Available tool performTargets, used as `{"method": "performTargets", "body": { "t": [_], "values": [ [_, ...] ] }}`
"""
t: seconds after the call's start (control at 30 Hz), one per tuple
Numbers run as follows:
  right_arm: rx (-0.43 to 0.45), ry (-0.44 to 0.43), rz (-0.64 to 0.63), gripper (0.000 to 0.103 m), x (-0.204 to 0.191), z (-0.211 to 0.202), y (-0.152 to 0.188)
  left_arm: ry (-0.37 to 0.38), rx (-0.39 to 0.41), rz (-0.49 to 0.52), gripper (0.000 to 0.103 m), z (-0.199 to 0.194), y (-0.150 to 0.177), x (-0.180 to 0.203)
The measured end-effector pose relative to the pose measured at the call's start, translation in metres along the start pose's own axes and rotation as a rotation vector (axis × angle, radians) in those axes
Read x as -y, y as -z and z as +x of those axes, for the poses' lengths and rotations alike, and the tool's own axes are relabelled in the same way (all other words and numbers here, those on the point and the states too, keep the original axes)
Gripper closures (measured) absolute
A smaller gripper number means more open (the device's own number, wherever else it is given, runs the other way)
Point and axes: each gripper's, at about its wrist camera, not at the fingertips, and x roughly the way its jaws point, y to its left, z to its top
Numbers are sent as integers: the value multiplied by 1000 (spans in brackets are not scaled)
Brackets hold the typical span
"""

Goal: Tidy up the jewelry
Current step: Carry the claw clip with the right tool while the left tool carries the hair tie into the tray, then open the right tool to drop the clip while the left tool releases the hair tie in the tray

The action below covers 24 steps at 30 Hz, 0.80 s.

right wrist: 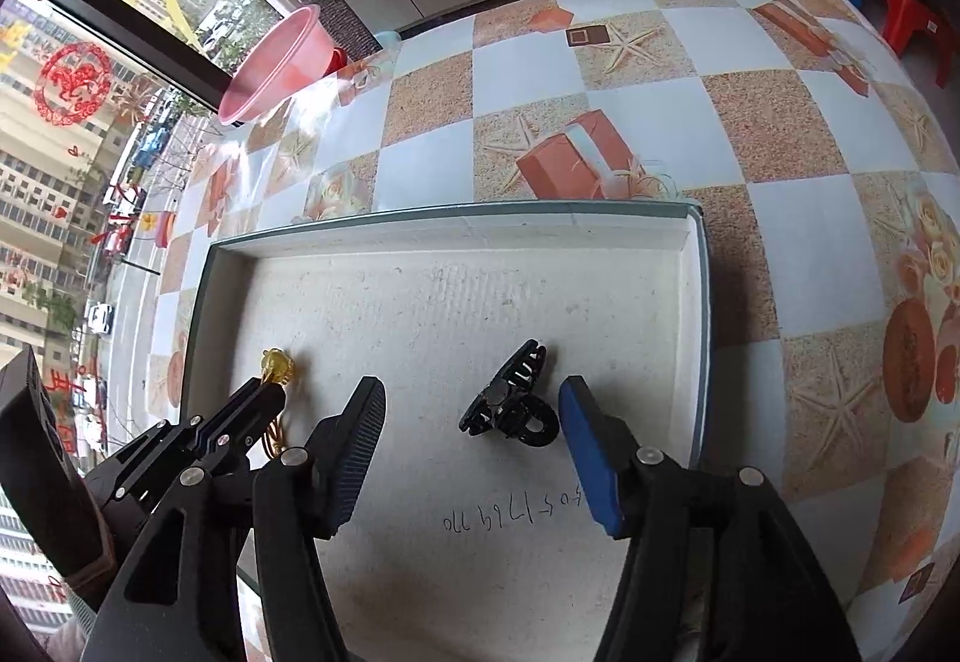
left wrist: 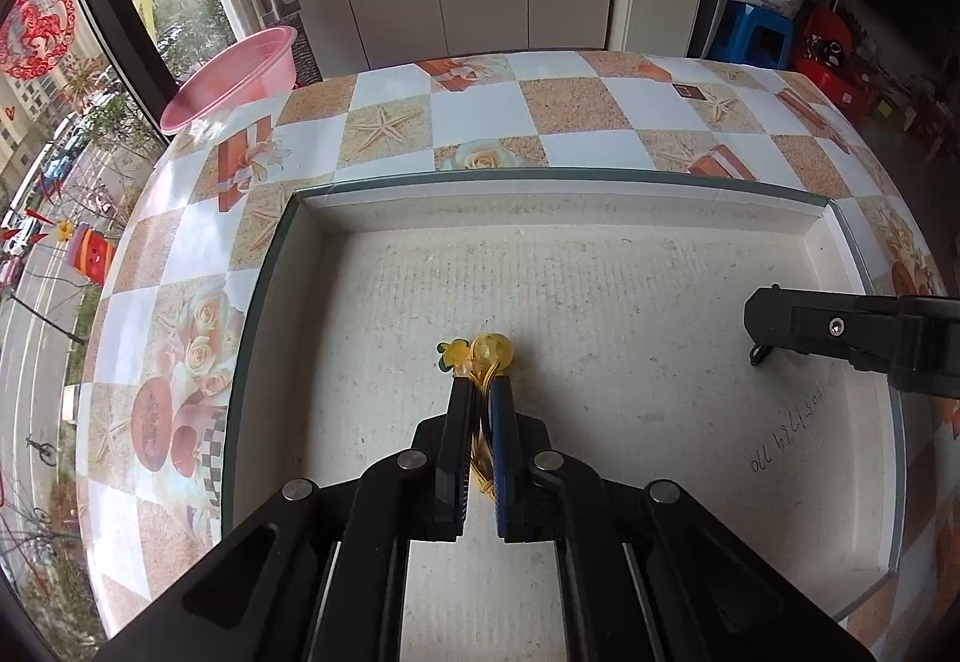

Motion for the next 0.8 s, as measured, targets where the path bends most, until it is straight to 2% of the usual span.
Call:
{"method": "performTargets", "body": {
  "t": [0.13,0.2,0.23,0.3,0.33,0.43,0.53,0.6,0.67,0.8],
  "values": [
    [30,-44,31,24,0,-13,1,13,10,-7,85,-6,1,-3],
    [47,-53,38,24,-1,-19,2,13,14,1,82,-8,1,-2],
    [54,-56,40,24,-2,-23,2,4,16,9,50,-9,1,-1],
    [65,-60,46,24,-4,-29,3,-27,46,4,0,-16,2,-1],
    [71,-63,52,24,-4,-32,3,-35,86,-3,0,-23,3,-1],
    [89,-75,72,23,-3,-43,5,-12,83,-5,0,-30,0,-2],
    [102,-91,100,22,0,-52,9,-29,118,-8,0,-44,1,-4],
    [113,-110,115,17,1,-59,13,-8,136,-17,0,-57,4,-8],
    [129,-127,121,0,1,-67,18,14,136,-25,0,-68,9,-12],
    [182,-134,106,0,-3,-86,34,48,107,-38,0,-85,26,-19]
  ]
}}
